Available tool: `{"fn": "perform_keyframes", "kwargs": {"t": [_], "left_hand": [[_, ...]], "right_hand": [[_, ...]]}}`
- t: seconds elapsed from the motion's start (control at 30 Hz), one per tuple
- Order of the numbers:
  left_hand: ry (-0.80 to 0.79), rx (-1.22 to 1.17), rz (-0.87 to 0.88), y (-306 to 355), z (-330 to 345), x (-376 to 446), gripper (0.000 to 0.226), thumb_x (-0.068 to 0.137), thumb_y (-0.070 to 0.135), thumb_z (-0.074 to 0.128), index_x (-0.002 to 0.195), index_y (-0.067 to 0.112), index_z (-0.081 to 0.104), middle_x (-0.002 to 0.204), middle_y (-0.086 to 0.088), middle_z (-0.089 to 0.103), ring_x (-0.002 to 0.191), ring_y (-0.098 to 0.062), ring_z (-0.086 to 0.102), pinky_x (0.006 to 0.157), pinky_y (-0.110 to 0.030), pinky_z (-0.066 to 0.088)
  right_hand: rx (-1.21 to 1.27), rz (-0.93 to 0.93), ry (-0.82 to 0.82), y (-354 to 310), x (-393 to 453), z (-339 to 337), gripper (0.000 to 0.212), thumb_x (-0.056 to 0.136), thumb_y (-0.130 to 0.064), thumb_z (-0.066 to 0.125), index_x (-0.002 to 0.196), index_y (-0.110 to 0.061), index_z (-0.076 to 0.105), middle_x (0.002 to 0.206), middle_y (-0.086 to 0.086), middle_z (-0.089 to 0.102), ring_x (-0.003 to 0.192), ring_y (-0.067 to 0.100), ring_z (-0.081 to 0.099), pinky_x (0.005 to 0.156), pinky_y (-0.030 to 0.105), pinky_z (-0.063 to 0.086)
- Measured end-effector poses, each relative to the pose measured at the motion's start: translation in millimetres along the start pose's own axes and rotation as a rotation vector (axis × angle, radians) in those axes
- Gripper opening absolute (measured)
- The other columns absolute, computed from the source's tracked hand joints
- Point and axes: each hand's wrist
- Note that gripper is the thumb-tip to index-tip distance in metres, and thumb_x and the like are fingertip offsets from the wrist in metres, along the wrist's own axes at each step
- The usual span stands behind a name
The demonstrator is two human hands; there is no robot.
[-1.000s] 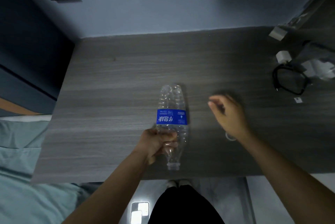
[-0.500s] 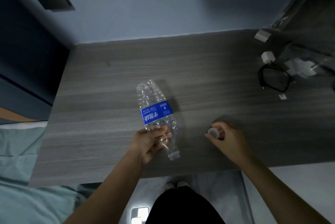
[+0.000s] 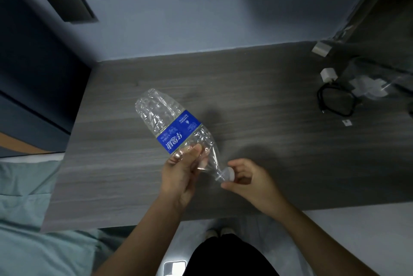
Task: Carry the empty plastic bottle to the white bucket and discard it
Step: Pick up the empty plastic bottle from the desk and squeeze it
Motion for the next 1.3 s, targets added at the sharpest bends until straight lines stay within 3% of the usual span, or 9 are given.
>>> {"fn": "perform_keyframes", "kwargs": {"t": [0.13, 0.33, 0.5, 0.7, 0.8, 0.9, 0.97, 1.1, 1.3], "left_hand": [[0.035, -0.044, 0.058, 0.3, 6.5, -7.4, 0.018, 0.082, -0.004, 0.056, 0.073, 0.007, 0.067, 0.066, -0.002, 0.075, 0.067, -0.012, 0.07, 0.065, -0.021, 0.059], [0.035, -0.116, 0.118, -3.5, 16.5, -19.1, 0.019, 0.082, -0.004, 0.056, 0.072, 0.01, 0.065, 0.066, -0.001, 0.074, 0.064, -0.01, 0.069, 0.061, -0.02, 0.058], [0.085, -0.163, 0.084, -6.0, 19.9, -23.4, 0.012, 0.084, -0.002, 0.055, 0.084, 0.007, 0.064, 0.076, -0.004, 0.072, 0.068, -0.011, 0.068, 0.062, -0.019, 0.058], [0.058, -0.156, 0.091, -2.7, 19.0, -25.4, 0.012, 0.084, -0.001, 0.054, 0.086, 0.008, 0.062, 0.086, -0.006, 0.067, 0.08, -0.015, 0.065, 0.065, -0.019, 0.058], [0.066, -0.165, 0.086, -2.7, 19.1, -26.0, 0.012, 0.084, -0.001, 0.055, 0.087, 0.007, 0.063, 0.086, -0.007, 0.068, 0.078, -0.014, 0.067, 0.067, -0.021, 0.058], [0.073, -0.21, 0.08, -2.8, 19.7, -27.3, 0.013, 0.085, -0.002, 0.053, 0.085, 0.005, 0.063, 0.074, -0.004, 0.073, 0.069, -0.011, 0.069, 0.063, -0.02, 0.058], [0.072, -0.211, 0.081, -2.8, 19.0, -28.2, 0.015, 0.085, -0.003, 0.052, 0.081, 0.005, 0.064, 0.069, -0.001, 0.074, 0.066, -0.01, 0.07, 0.063, -0.02, 0.058], [0.074, -0.19, 0.074, -2.6, 16.9, -30.6, 0.019, 0.086, -0.002, 0.052, 0.076, 0.008, 0.066, 0.071, -0.001, 0.074, 0.067, -0.01, 0.07, 0.063, -0.02, 0.058], [0.017, -0.185, 0.102, -4.2, 13.4, -33.1, 0.022, 0.086, -0.002, 0.05, 0.075, 0.009, 0.065, 0.073, -0.001, 0.074, 0.071, -0.011, 0.07, 0.068, -0.021, 0.059]], "right_hand": [[0.067, -0.004, 0.014, -4.4, -2.2, 0.7, 0.035, 0.059, 0.0, 0.081, 0.073, -0.022, 0.058, 0.071, 0.001, 0.066, 0.055, -0.007, 0.059, 0.059, 0.009, 0.049], [0.13, -0.073, 0.147, -7.0, -6.1, 7.7, 0.036, 0.056, -0.001, 0.083, 0.07, -0.021, 0.057, 0.068, -0.003, 0.066, 0.056, -0.007, 0.061, 0.057, 0.006, 0.047], [0.098, -0.162, 0.225, -7.5, -9.4, 8.6, 0.04, 0.056, -0.003, 0.084, 0.071, -0.029, 0.058, 0.059, -0.015, 0.067, 0.058, -0.009, 0.062, 0.056, 0.002, 0.045], [0.528, 0.14, 0.025, -7.6, -8.9, 4.7, 0.012, 0.079, -0.012, 0.066, 0.067, -0.009, 0.067, 0.056, 0.003, 0.068, 0.049, 0.01, 0.067, 0.048, 0.017, 0.054], [0.623, 0.135, 0.003, -9.9, -10.0, 5.2, 0.002, 0.079, -0.01, 0.065, 0.078, -0.01, 0.066, 0.059, 0.001, 0.071, 0.057, 0.009, 0.069, 0.055, 0.017, 0.056], [0.455, 0.005, 0.112, -3.0, -11.3, 8.0, 0.031, 0.07, 0.005, 0.072, 0.093, -0.013, 0.064, 0.067, -0.008, 0.074, 0.065, 0.001, 0.068, 0.064, 0.014, 0.056], [0.42, -0.016, 0.129, -0.7, -13.2, 11.3, 0.027, 0.069, 0.009, 0.07, 0.092, -0.005, 0.065, 0.064, -0.01, 0.074, 0.063, 0.001, 0.067, 0.062, 0.013, 0.055], [0.568, 0.055, 0.078, -4.6, -16.5, 12.9, 0.01, 0.08, 0.002, 0.061, 0.079, -0.006, 0.068, 0.058, 0.0, 0.073, 0.059, 0.009, 0.07, 0.056, 0.014, 0.055], [0.907, 0.34, -0.02, -10.6, -16.8, 12.6, 0.032, 0.082, -0.009, 0.058, 0.055, -0.006, 0.074, 0.055, 0.004, 0.072, 0.052, 0.01, 0.069, 0.049, 0.017, 0.055]]}}
Point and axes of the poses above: each hand's wrist, its own x-axis towards the middle knuckle, its own z-axis out of the palm, y = z × x
